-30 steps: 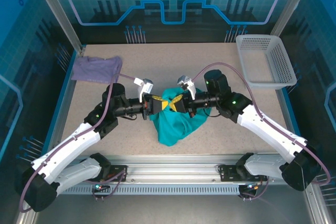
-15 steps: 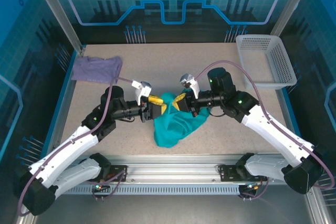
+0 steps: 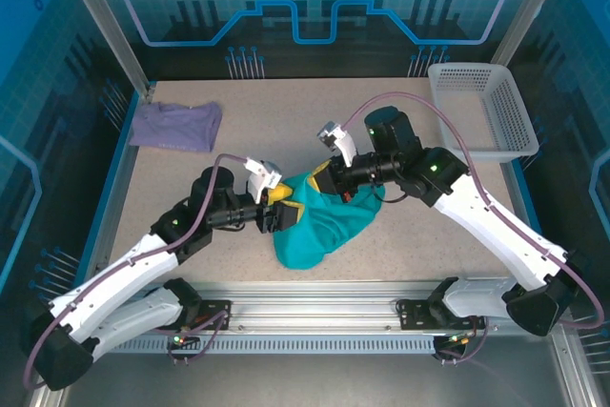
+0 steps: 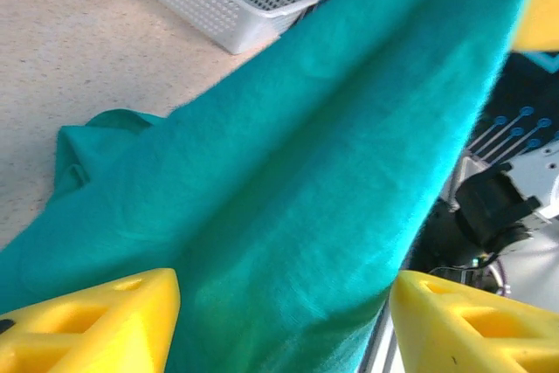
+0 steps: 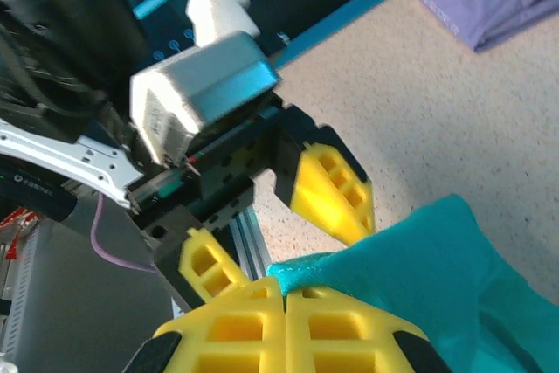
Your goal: Fold the inside-out t-shirt
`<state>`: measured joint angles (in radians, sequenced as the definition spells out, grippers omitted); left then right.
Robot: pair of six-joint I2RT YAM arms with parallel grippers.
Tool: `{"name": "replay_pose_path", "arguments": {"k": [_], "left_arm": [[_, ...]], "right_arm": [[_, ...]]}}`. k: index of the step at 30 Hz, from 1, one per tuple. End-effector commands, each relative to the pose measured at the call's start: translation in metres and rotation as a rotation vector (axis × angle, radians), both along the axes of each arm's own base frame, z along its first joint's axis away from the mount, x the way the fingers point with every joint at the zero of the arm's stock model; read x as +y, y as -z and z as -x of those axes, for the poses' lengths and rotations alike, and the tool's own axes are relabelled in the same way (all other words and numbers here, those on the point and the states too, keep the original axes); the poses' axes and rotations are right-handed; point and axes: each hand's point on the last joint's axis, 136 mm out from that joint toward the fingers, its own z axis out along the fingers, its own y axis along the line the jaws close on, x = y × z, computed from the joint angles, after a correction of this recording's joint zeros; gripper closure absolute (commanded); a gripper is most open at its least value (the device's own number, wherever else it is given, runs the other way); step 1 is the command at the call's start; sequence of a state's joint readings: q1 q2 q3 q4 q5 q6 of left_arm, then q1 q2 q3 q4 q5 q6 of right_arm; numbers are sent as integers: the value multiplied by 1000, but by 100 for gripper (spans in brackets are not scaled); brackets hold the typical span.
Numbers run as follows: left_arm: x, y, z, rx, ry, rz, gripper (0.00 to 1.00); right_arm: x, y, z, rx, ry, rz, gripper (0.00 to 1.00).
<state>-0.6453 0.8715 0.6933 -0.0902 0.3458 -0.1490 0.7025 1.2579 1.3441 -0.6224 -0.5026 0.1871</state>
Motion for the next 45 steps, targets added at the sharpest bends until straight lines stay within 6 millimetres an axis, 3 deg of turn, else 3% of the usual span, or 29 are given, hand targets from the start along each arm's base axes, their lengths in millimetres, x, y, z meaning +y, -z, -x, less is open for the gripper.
{"name": "replay_pose_path", "arguments": {"k": [1,9,15,16,20,23,26,28,33,35,41,45], "left_arm": [[8,-25,-4,-130,-54,-25,33],[-15,-22,1,-162,30,-75,43],[-21,0,0,-117,52,-116,79],[-23,4,3,-106,69,-115,80],[-39,29,21,-54,171,-138,73],[-47,49,29,-2,214,-192,66],[-45,63,30,41,206,-232,62],[-44,69,28,46,192,-246,61],[-43,69,27,46,187,-254,52],[-41,68,27,41,178,-257,49],[-27,58,21,-5,100,-259,40],[-16,48,11,-46,10,-240,36]], "right_arm": [[-1,-1,6,36,-7,35,100],[4,-1,6,41,-30,24,100],[-7,21,-5,69,35,80,100],[-11,26,-8,72,59,95,100],[-26,47,-17,101,128,161,100],[-49,73,-24,141,219,283,100],[-71,101,-19,201,290,386,100],[-76,104,-10,226,294,385,100],[-66,75,13,204,227,263,100],[-64,74,22,220,204,231,100],[-69,137,36,375,231,276,100],[-77,171,20,415,325,336,90]]}}
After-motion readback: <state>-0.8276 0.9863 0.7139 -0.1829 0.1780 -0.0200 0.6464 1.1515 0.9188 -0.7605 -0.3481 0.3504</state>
